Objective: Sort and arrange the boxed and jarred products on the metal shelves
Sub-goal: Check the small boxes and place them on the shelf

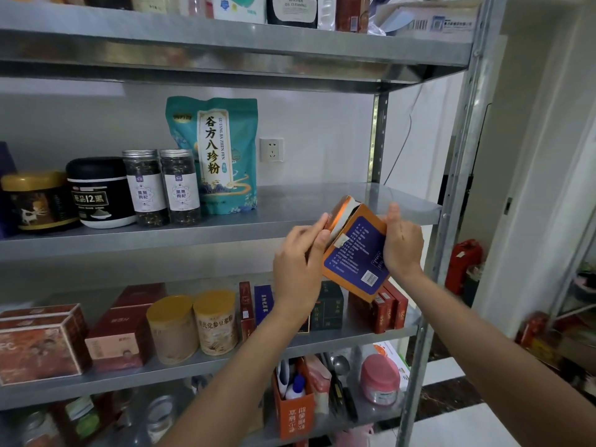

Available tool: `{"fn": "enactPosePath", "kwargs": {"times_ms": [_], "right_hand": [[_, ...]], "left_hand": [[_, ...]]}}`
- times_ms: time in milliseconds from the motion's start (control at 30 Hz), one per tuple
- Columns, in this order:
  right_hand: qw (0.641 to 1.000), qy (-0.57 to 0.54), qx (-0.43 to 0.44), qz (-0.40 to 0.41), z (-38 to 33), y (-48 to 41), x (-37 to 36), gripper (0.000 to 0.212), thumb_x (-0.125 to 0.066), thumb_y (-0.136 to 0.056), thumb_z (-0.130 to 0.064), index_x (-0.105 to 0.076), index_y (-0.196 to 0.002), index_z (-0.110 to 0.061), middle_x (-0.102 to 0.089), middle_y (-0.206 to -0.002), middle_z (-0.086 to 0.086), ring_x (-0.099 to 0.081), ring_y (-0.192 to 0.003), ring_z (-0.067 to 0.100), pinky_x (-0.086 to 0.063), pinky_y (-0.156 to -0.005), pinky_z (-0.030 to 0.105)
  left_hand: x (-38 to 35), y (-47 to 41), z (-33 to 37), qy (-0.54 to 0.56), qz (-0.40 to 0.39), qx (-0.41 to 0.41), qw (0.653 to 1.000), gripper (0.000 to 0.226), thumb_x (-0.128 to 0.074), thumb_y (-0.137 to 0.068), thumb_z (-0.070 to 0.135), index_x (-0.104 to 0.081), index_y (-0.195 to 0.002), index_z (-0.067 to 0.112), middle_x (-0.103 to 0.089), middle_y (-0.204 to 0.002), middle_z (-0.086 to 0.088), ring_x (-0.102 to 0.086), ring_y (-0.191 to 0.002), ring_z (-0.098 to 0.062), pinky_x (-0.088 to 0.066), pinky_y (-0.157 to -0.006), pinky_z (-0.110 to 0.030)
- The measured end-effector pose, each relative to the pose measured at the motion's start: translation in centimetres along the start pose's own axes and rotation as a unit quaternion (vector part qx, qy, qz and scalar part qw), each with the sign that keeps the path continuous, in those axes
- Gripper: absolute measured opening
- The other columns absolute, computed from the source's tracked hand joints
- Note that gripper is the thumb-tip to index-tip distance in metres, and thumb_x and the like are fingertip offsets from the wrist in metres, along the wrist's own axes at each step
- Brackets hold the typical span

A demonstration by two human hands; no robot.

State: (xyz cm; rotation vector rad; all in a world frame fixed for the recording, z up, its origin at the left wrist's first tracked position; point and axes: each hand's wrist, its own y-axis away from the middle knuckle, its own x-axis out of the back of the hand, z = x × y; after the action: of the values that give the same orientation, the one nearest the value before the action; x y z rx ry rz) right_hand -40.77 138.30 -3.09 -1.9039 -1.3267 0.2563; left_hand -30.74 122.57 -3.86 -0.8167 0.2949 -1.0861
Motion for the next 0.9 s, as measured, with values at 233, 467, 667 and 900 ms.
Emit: {"fn": "enactPosePath", "kwargs": {"times_ms": [233,467,667,900], "right_hand": [[0.997,-0.075,0.0,0.02,0.9,0.3,-0.2,0.066,-0.021,-0.094,-0.056,-0.045,-0.05,-0.014,-0.053,-0.05,-0.002,-0.054,-0.051,0.019,-0.038,-0.057,0.028],[0.992,-0.127,0.008,0.018,1.2,0.6,-0.5,0.066,-0.02,-0.085,-0.067,-0.05,-0.053,-0.017,-0.055,-0.05,-0.009,-0.055,-0.05,0.003,-0.039,-0.054,0.017],[0.989,-0.15,-0.015,0.005,1.9,0.6,-0.7,0.059,-0.027,-0.1,-0.047,-0.049,-0.056,-0.014,-0.058,-0.058,-0.004,-0.059,-0.058,0.012,-0.042,-0.061,0.025],[0.989,-0.141,-0.027,0.019,1.6,0.7,-1.1,0.059,-0.026,-0.099,-0.048,-0.051,-0.059,-0.012,-0.06,-0.061,-0.004,-0.059,-0.057,0.004,-0.043,-0.059,0.014]], "left_hand": [[-0.7,0.9,0.3,-0.072,0.026,-0.07,0.995,0.067,-0.031,-0.093,0.054,-0.057,-0.132,0.006,-0.067,-0.113,-0.005,-0.061,-0.097,-0.003,-0.045,-0.07,-0.001],[-0.8,1.0,1.0,-0.075,0.05,-0.068,0.994,0.062,-0.032,-0.095,0.049,-0.063,-0.122,0.003,-0.071,-0.097,-0.003,-0.068,-0.087,-0.009,-0.049,-0.063,-0.006],[-0.5,0.9,1.3,-0.102,0.042,-0.061,0.992,0.064,-0.028,-0.093,0.054,-0.066,-0.115,0.008,-0.072,-0.085,0.0,-0.07,-0.074,-0.013,-0.041,-0.053,-0.003],[-1.0,1.5,1.3,-0.121,0.024,-0.083,0.989,0.052,-0.047,-0.093,0.04,-0.062,-0.128,0.004,-0.068,-0.121,-0.008,-0.067,-0.108,-0.018,-0.059,-0.08,-0.031]]}}
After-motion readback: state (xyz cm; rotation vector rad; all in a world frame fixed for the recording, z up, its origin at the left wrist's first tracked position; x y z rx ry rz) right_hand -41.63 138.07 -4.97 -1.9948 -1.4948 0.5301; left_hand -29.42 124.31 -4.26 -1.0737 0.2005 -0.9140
